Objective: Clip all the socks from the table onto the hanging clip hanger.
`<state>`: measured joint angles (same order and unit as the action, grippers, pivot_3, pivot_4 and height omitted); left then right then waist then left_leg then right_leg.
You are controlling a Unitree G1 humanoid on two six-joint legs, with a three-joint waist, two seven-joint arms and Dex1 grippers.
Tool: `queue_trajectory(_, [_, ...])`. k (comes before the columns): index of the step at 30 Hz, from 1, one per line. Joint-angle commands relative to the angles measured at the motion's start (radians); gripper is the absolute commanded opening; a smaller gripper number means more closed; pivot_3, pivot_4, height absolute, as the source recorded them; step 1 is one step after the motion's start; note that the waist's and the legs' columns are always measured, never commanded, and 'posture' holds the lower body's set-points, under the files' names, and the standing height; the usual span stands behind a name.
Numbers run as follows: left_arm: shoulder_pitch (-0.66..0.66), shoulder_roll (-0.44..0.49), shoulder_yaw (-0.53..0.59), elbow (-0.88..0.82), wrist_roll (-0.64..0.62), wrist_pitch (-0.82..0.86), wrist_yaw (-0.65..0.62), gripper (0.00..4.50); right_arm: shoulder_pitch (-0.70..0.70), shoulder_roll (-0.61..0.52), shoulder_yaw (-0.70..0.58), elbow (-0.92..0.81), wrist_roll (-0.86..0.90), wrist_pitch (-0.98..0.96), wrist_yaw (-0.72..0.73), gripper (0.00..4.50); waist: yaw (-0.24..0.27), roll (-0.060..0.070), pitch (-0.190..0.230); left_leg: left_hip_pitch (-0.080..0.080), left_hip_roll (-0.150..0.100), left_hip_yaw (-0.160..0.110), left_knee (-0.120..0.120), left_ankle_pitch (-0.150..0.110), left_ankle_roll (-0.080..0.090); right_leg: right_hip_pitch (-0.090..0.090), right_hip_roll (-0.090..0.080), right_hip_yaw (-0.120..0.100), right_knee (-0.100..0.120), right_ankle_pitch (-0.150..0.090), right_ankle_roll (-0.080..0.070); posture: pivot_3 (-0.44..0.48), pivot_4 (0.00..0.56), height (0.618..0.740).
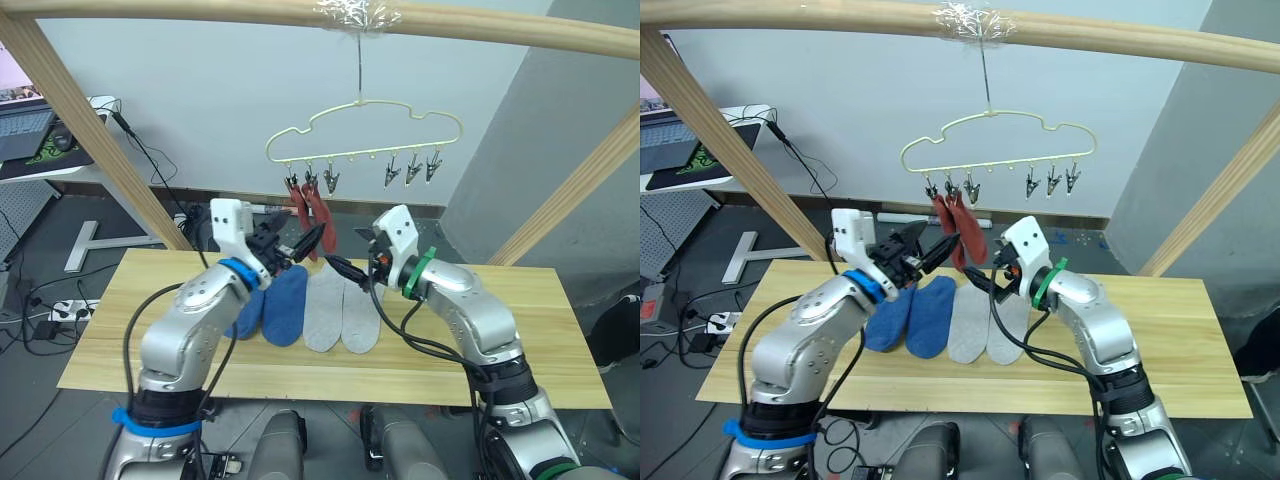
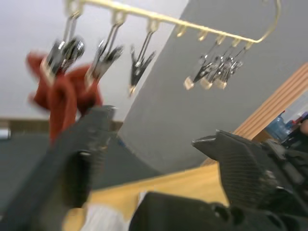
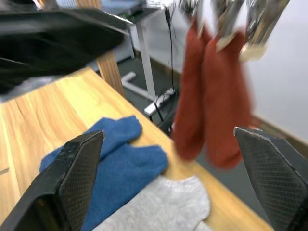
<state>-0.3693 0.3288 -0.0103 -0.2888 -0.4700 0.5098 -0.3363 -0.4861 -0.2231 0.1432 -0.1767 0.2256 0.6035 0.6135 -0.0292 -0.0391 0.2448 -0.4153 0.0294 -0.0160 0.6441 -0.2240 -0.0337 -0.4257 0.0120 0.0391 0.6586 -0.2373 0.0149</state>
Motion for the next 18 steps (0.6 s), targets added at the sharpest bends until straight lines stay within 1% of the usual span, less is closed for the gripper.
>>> queue_trajectory(1, [-0.034,-0.016,-0.059,0.049,0.106,-0.097,-0.009,2.47,0.003,-0.038,-0.066,-0.080,0.075,0.003,0.039,4.50,-0.001,0.000,0.000,0.000,0.000,0.001,0.000,0.000,0.000,0.000,0.000,0.000,0.000,0.000,0.000,-0.025,0.227,0.740])
queue_trajectory(2, [-0.051,-0.031,-0.082,0.092,0.154,-0.145,0.004,2.13,0.008,-0.058,-0.086,-0.099,0.095,0.014,0.047,4.50,-0.001,0.001,0.000,0.000,0.000,0.001,0.000,0.000,0.000,0.000,0.001,0.000,0.000,0.000,0.000,-0.025,0.227,0.740])
queue_trajectory(5, [-0.096,-0.085,-0.086,0.204,0.236,-0.239,0.060,2.13,0.016,-0.100,-0.107,-0.129,0.114,0.015,0.052,4.50,-0.001,0.001,0.001,0.000,0.000,0.002,0.000,0.000,0.000,0.000,0.002,0.000,0.000,0.000,0.000,-0.045,0.226,0.740])
queue_trajectory(8, [-0.140,-0.136,-0.083,0.329,0.298,-0.329,0.102,2.13,0.003,-0.110,-0.143,-0.152,0.155,0.036,0.034,4.50,-0.003,0.001,0.001,-0.001,0.000,0.002,0.001,0.000,0.000,0.000,0.002,0.001,0.000,0.000,0.000,-0.054,0.227,0.740])
queue_trajectory(15, [-0.229,-0.203,-0.069,0.521,0.352,-0.444,0.122,2.13,-0.033,-0.138,-0.174,-0.168,0.178,0.050,0.001,4.50,-0.004,0.001,0.001,-0.001,-0.001,0.003,0.001,0.000,0.000,0.000,0.003,0.000,0.000,0.000,0.000,-0.081,0.225,0.740])
queue_trajectory(18, [-0.273,-0.226,-0.054,0.618,0.381,-0.492,0.161,2.13,-0.049,-0.145,-0.187,-0.163,0.182,0.048,-0.010,4.50,-0.005,0.001,0.001,-0.001,-0.001,0.003,0.001,0.000,0.000,0.000,0.003,0.000,0.000,0.000,0.001,-0.087,0.225,0.740])
